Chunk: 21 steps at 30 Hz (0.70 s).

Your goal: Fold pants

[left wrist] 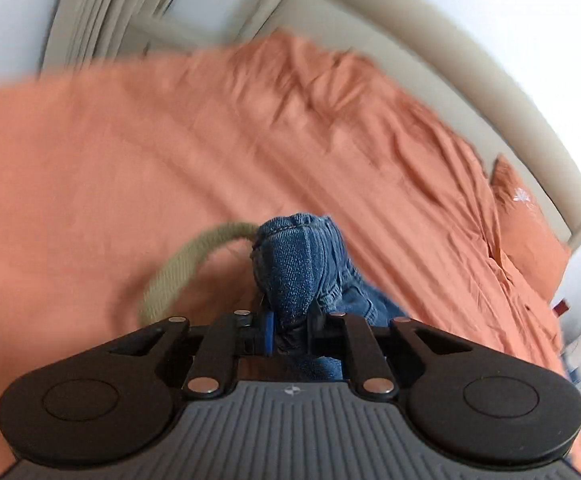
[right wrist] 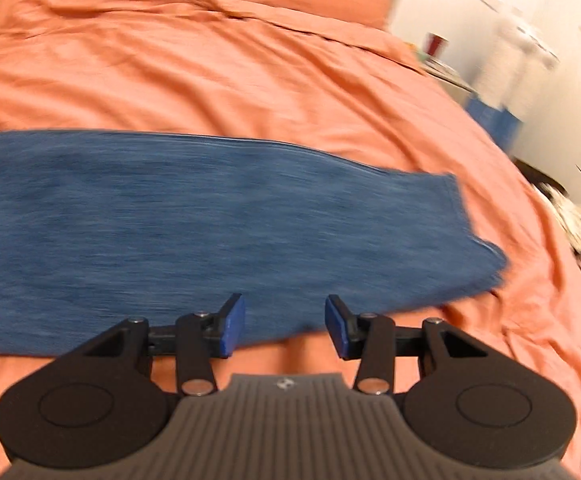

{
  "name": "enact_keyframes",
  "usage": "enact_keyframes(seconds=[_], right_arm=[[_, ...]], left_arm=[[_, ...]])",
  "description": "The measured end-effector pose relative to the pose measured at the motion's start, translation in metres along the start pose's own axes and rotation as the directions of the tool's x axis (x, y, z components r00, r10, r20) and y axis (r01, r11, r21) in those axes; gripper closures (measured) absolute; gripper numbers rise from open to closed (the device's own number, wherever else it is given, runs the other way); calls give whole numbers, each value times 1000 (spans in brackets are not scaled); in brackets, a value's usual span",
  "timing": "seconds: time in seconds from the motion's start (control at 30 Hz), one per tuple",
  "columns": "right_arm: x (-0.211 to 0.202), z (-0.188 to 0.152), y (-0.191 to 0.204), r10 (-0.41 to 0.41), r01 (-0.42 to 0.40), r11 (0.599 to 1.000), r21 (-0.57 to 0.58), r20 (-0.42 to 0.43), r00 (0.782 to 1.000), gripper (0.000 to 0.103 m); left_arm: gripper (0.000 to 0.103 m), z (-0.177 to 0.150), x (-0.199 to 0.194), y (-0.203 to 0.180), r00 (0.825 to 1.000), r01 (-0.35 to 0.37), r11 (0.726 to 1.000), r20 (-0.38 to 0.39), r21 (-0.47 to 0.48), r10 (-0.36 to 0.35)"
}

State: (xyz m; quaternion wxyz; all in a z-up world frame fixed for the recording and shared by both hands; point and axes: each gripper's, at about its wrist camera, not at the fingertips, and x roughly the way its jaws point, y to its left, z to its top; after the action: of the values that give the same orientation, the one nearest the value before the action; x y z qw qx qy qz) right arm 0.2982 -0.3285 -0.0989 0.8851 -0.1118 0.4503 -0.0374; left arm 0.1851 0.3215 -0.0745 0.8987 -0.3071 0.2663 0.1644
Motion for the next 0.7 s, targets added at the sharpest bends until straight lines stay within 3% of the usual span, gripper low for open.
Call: enact_keyframes(seconds=[0.17,0.27,0.33,0.5,0.7], right_arm=[[-5,-5,-51,-35,37,987,155,-15,999,62],[-3,-12,-85,-15,19,966,257,-20,1000,62],[2,-17,-108,13,-8,943,333,-12,1000,62],[18,-31,-165,69,-90,835,543,59,996,63],[56,-39,-220,95,-160,673,722,130,987,63]], left_arm=[[87,6,21,28,989,-138,990,-47,11,138],[87,-4,42,43,976,-188,982,-112,11,188],[86,-12,49,44,969,-215,975,-112,51,219],[77,-13,62,32,943,-288,948,-130,136,305],[75,-18,66,22,913,-354,915,-143,193,383]])
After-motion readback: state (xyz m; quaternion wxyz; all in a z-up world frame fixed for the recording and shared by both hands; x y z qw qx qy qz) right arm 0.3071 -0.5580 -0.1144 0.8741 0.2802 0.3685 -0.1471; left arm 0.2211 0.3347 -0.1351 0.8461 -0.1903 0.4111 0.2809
